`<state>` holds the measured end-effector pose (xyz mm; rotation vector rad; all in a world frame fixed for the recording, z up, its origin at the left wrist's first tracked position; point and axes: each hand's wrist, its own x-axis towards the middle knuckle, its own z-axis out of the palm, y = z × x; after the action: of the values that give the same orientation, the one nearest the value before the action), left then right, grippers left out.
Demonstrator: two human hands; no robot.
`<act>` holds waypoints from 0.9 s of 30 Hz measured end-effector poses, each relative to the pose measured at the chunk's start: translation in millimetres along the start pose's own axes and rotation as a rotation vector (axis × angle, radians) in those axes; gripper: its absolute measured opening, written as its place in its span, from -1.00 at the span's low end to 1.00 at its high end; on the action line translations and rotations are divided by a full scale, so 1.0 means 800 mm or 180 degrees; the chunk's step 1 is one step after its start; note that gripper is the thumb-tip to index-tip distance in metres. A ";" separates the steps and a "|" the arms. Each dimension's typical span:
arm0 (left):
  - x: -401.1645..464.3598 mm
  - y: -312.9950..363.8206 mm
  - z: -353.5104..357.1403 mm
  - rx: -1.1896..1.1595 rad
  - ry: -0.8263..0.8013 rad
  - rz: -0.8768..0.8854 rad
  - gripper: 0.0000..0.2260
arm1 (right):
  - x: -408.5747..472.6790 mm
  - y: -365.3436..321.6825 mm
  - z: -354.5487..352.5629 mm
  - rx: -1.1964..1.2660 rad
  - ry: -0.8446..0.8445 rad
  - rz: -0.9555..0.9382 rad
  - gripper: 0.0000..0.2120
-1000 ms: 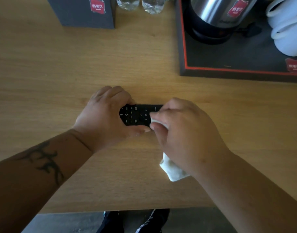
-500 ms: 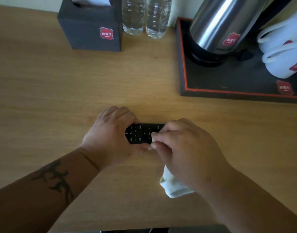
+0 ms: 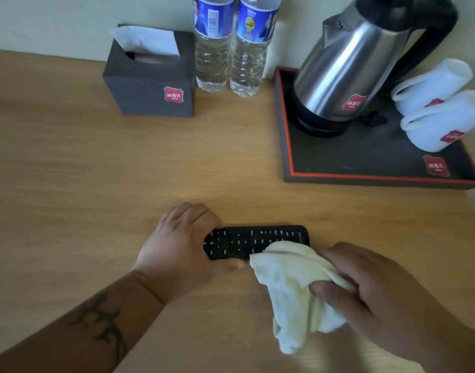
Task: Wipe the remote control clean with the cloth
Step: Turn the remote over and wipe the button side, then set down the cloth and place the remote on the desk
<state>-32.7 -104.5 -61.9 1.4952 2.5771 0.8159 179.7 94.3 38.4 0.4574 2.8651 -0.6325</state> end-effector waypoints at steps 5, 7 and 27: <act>0.001 -0.001 0.002 0.0047 0.0000 0.0032 -0.45 | 0.031 -0.020 0.001 0.0190 0.0589 -0.0271 -0.61; 0.000 0.000 0.002 0.0031 0.0047 0.0020 -0.48 | 0.049 -0.028 -0.003 0.0288 0.0833 -0.0248 -0.64; -0.003 0.005 -0.009 0.0189 -0.0073 -0.0115 -0.28 | 0.083 -0.038 0.031 -0.0488 -0.0095 -0.0075 -0.33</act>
<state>-30.4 -108.0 -54.5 1.4593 2.6260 0.7204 109.9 74.2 13.0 0.3880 2.8669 -0.4153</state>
